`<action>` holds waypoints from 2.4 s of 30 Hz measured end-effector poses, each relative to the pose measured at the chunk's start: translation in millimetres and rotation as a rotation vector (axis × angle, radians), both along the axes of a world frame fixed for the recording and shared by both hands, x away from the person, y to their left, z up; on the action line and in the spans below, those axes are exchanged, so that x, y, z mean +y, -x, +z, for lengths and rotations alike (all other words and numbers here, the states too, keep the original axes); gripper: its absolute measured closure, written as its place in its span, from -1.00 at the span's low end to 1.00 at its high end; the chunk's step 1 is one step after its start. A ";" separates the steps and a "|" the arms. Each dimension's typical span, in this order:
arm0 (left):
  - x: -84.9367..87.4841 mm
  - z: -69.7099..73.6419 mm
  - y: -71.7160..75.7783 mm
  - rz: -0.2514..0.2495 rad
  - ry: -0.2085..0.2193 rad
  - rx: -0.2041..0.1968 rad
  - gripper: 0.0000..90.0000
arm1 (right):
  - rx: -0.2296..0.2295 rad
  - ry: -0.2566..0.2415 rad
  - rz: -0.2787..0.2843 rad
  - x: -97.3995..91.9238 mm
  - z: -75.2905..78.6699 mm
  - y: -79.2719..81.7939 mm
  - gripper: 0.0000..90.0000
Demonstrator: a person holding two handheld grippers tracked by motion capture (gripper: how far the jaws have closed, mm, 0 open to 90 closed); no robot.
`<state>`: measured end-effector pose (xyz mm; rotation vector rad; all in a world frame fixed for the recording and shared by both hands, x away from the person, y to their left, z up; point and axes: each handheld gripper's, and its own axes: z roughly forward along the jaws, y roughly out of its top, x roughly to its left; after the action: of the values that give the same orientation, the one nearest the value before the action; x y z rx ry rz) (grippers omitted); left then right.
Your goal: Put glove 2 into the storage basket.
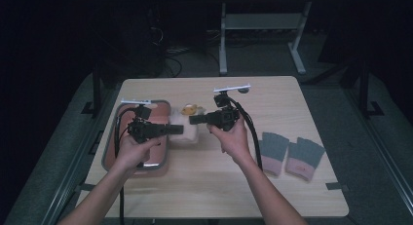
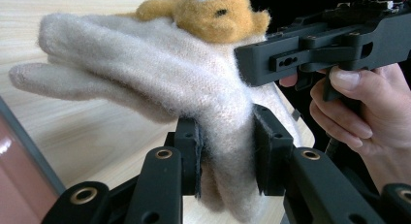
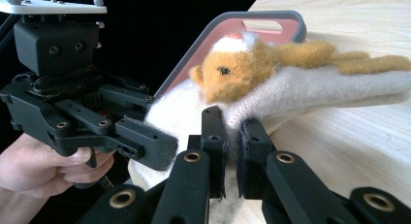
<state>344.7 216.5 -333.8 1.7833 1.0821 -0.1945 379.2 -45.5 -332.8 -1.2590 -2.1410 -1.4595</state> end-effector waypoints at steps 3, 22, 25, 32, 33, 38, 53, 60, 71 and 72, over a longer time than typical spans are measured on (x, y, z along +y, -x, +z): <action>2.1 1.2 0.9 0.008 0.004 -0.001 0.51 | -0.002 -0.004 0.001 2.2 0.1 -1.0 0.86; 31.5 10.5 1.5 0.035 0.033 0.006 0.51 | 0.009 -0.028 0.038 27.5 10.1 -8.7 0.86; 35.2 11.1 1.6 0.041 0.037 0.004 0.51 | 0.006 -0.033 0.049 33.3 11.7 -10.5 0.86; 51.6 14.0 1.9 0.058 0.030 0.005 0.51 | 0.021 -0.055 0.066 46.9 10.0 -15.3 0.86; 53.5 14.7 2.5 0.062 0.034 0.001 0.51 | 0.018 -0.060 0.070 48.8 10.5 -15.9 0.86; 63.7 20.0 4.3 0.075 0.034 -0.006 0.51 | 0.014 -0.068 0.085 59.5 16.2 -17.7 0.86; 92.4 20.4 4.4 0.117 0.040 0.004 0.51 | 0.021 -0.072 0.127 90.2 16.8 -28.8 0.86; 106.3 19.0 2.9 0.133 0.032 0.020 0.51 | 0.033 -0.078 0.141 105.9 13.5 -34.4 0.86; 117.5 3.5 -2.2 0.149 0.017 0.057 0.51 | 0.060 -0.056 0.156 120.8 -2.8 -42.4 0.85; 117.5 3.5 -2.2 0.149 0.017 0.057 0.51 | 0.066 -0.054 0.157 122.1 -4.6 -43.1 0.85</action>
<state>346.9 334.0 -330.3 1.6824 1.2454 -0.1636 422.4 76.6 -337.3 -1.0792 -2.0910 -1.3821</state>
